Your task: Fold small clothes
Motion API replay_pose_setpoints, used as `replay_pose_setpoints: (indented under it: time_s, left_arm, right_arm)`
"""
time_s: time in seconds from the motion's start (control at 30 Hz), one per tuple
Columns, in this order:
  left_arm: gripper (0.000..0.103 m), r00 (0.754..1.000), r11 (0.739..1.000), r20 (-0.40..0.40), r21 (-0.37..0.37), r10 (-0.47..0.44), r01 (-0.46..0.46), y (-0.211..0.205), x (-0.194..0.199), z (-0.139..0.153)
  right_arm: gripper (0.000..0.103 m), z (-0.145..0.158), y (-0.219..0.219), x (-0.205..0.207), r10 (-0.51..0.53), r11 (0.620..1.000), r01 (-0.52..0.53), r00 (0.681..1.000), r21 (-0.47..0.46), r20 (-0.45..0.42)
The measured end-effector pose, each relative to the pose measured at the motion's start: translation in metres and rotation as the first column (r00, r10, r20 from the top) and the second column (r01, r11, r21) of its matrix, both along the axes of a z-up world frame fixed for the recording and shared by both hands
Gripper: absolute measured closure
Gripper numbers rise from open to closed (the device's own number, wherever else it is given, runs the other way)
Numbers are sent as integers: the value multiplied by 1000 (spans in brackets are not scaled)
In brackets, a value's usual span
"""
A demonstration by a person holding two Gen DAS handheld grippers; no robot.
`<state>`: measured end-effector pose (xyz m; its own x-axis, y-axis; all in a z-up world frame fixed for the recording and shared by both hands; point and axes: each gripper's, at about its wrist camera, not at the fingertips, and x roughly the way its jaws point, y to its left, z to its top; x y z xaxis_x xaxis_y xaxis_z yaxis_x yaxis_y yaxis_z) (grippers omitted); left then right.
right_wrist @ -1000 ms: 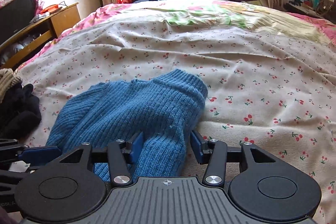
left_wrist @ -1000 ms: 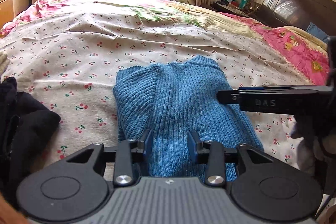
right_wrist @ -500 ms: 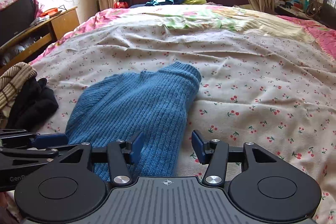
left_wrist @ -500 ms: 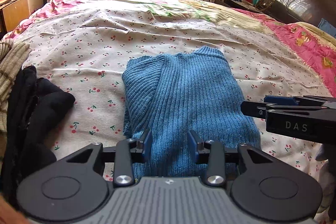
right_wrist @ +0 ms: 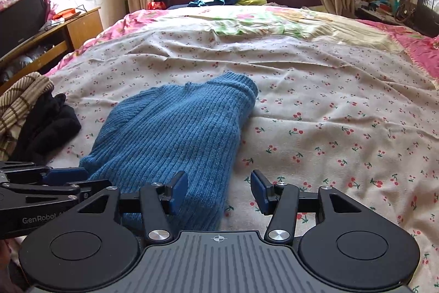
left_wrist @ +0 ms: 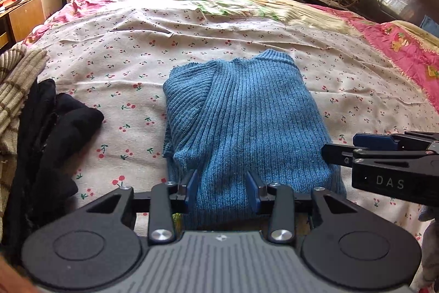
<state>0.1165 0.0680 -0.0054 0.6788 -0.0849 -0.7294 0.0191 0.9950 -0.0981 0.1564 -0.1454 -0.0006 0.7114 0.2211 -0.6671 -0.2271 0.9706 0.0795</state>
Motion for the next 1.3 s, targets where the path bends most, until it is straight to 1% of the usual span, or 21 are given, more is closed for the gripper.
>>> replay_pose_setpoints:
  time_s: [0.03,0.1,0.27,0.4,0.5,0.6,0.67,0.73,0.8,0.83,0.87,0.9,0.93,1.0,1.1,1.17,1.23,1.3]
  left_arm:
    - [52,1000,1000,-14,0,-1,1,0,1,-3]
    - [51,1000,1000,-28,-4,7,-8,2,1,-6]
    - [51,1000,1000,8,0,16,-16,1,-9,1]
    - [51,999,1000,21,-18,26,-26,6,-14,5]
    - [51,1000,1000,-5,-25,19,-19,7,-13,2]
    - [50,999,1000,-33,-13,11,-11,6,-13,-3]
    - [50,1000,999,-19,-31,15,-16,8,-15,2]
    - [50,1000,998,16,-59,21,-20,12,-18,11]
    - [47,999,997,36,-71,18,-15,16,-15,19]
    - [46,999,997,42,-74,12,-9,17,-12,22]
    - [43,999,997,47,-81,1,2,19,-7,24]
    - [40,999,996,44,-90,-9,13,21,-1,25]
    - [38,999,994,40,-105,-19,23,24,6,23]
    - [37,999,990,34,-139,-35,39,29,19,17]
    - [36,998,980,32,-188,-57,62,37,36,4]
    - [36,996,970,28,-228,-82,86,43,46,-6]
    - [36,996,964,45,-250,-83,92,51,50,-10]
    - [36,995,949,78,-303,-63,84,63,47,-7]
  right_arm:
    - [52,-5,3,1,5,1000,-5,1000,-25,-16]
    - [52,-9,5,0,12,999,-13,1000,-39,-26]
    - [52,3,2,-10,11,1000,-11,1000,-14,3]
    - [52,6,-3,-14,-7,1000,7,1000,-3,7]
    - [52,7,-8,-16,-15,1000,15,1000,4,3]
    - [52,7,-10,-18,-28,1000,28,1000,2,-6]
    - [51,9,-11,-19,-33,999,33,999,5,-8]
    - [48,12,-13,-20,-38,999,38,999,8,-3]
    - [46,16,-16,-18,-37,999,37,999,25,-4]
    - [42,17,-18,-14,-34,999,34,999,41,-10]
    - [39,17,-20,-10,-26,998,27,999,60,-18]
    - [33,16,-21,-5,-11,997,14,1000,81,-29]
    - [30,15,-22,1,5,995,0,999,99,-43]
    - [30,7,-25,15,26,991,-15,997,135,-74]
    - [30,-14,-32,38,17,978,11,991,207,-135]
    - [30,-26,-39,51,39,957,13,984,289,-174]
    - [30,-35,-43,61,81,929,-1,977,371,-199]
    - [30,-39,-43,69,106,920,-20,974,391,-200]
